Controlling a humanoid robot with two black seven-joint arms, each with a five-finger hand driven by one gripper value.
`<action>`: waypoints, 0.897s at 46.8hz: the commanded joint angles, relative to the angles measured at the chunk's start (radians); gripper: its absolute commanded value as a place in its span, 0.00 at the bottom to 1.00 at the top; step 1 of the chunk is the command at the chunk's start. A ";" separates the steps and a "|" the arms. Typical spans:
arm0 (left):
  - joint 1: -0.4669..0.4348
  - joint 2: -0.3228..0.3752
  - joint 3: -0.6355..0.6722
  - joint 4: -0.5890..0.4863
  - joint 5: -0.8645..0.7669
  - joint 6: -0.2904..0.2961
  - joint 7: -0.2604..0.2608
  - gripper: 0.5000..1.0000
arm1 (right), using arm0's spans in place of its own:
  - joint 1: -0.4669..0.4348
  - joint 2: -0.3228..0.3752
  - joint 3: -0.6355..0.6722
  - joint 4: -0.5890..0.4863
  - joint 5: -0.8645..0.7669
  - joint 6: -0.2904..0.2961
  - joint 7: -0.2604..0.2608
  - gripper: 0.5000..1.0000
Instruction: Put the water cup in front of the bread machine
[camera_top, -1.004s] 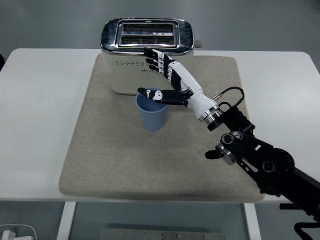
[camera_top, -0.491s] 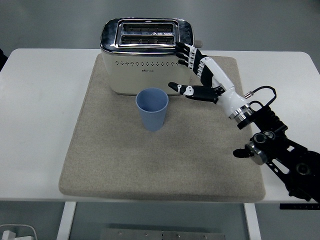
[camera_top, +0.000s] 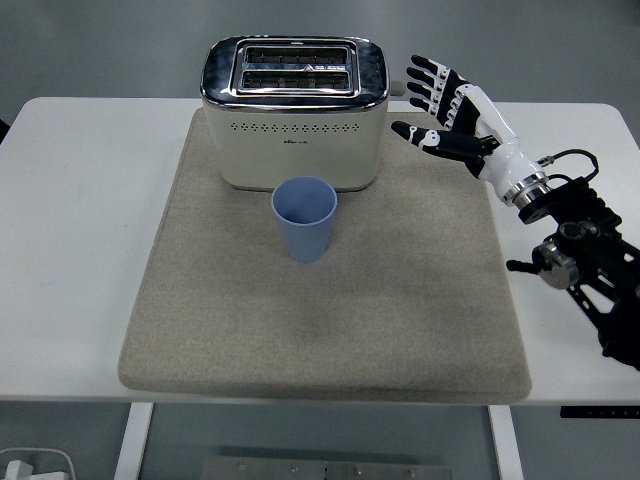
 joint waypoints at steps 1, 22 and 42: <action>0.000 0.000 0.000 0.000 0.000 0.000 0.000 1.00 | 0.051 -0.001 -0.002 -0.046 0.108 0.028 -0.088 0.84; 0.000 0.000 0.000 0.000 0.000 0.000 0.000 1.00 | 0.219 0.008 -0.018 -0.262 0.377 0.129 -0.478 0.85; 0.000 0.000 -0.001 0.000 0.000 0.000 0.000 1.00 | 0.253 0.077 -0.004 -0.325 0.469 -0.033 -0.398 0.85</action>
